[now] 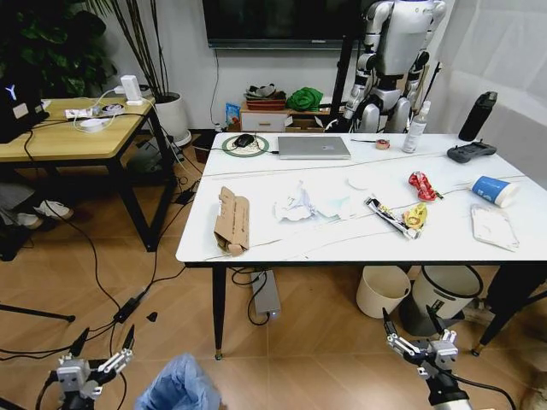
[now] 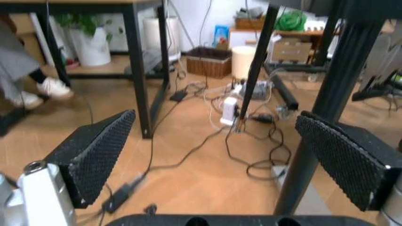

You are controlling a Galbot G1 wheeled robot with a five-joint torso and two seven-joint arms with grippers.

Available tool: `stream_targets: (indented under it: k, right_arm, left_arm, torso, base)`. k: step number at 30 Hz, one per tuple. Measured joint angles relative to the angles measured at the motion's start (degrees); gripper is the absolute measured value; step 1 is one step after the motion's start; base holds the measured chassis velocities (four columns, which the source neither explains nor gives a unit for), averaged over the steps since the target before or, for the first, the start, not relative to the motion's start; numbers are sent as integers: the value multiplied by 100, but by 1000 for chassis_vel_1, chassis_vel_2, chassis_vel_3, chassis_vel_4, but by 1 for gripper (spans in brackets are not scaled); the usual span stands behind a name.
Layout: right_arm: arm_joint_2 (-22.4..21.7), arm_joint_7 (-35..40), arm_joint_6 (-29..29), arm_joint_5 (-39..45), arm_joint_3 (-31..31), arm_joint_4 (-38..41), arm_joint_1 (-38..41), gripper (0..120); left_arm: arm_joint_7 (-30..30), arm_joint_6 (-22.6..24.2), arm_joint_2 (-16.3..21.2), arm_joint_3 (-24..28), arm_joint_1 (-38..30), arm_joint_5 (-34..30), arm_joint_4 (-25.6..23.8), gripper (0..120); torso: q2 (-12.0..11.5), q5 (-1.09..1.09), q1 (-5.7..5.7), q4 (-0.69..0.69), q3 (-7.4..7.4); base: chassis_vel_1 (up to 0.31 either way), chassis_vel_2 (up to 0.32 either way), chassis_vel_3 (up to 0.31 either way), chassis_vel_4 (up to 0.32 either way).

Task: Pick up the trash bin and place the trash from the table into it.

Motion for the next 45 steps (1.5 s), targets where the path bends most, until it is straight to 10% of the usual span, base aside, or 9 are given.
stream_targets:
  k: [14, 45]
  right_arm:
    - [277, -10, 106, -149, -199, -178, 80, 100]
    - [954, -23, 250, -473, -591, -542, 347, 100]
  left_arm:
    - [63, 177, -85, 80, -14, 59, 401, 100]
    - [195, 63, -72, 266, -1276, 813, 2882, 100]
  torso:
    - [-422, 0, -184, 0, -238]
    - [-1265, 0, -545, 0, -721]
  base:
    - [0, 0, 0, 0]
    - [0, 0, 0, 0]
